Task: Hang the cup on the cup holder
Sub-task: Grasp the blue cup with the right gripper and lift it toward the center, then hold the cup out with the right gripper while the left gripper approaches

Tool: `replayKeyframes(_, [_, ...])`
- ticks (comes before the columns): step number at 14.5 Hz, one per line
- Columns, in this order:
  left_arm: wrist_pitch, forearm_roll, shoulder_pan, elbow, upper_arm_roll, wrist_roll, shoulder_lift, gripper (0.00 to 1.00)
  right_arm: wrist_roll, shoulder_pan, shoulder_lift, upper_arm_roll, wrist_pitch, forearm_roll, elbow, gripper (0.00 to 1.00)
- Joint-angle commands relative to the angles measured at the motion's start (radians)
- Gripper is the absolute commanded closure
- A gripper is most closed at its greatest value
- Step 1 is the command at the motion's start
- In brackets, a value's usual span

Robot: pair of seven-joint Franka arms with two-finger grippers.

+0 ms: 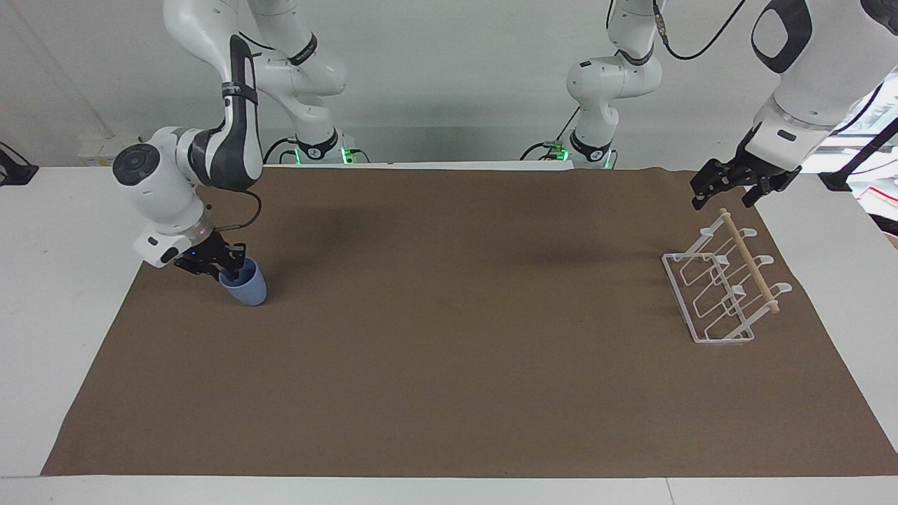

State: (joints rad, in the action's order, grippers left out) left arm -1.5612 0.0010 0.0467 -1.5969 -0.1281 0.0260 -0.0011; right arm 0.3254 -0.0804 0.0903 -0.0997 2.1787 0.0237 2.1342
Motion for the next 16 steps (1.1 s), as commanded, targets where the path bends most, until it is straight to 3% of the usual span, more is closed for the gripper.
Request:
replayKeyframes(1, [-0.008, 0.01, 0.005, -0.038, 0.001, -0.012, -0.022, 0.01, 0.024, -0.006, -0.009, 0.005, -0.025, -0.001, -0.019, 1.0])
replayKeyframes(4, [-0.017, -0.016, 0.004, -0.035, -0.001, -0.005, -0.017, 0.01, 0.023, 0.007, -0.02, 0.014, -0.204, -0.008, -0.147, 1.0])
replayKeyframes(7, [-0.022, -0.015, -0.01, -0.029, -0.001, -0.011, -0.013, 0.0, 0.012, 0.01, -0.069, 0.07, -0.394, -0.18, -0.259, 1.0])
replayKeyframes(12, [-0.025, -0.032, -0.01, -0.041, -0.007, 0.018, -0.011, 0.0, -0.083, 0.057, -0.095, 0.112, -0.459, -0.65, -0.253, 1.0])
replayKeyframes(15, [-0.136, -0.058, -0.021, -0.168, -0.008, 0.136, -0.062, 0.0, -0.147, 0.119, -0.095, 0.113, -0.451, -0.85, -0.253, 1.0])
replayKeyframes(16, [-0.186, -0.132, -0.027, -0.216, -0.007, 0.179, -0.077, 0.0, -0.167, 0.146, -0.096, 0.114, -0.448, -0.904, -0.25, 1.0])
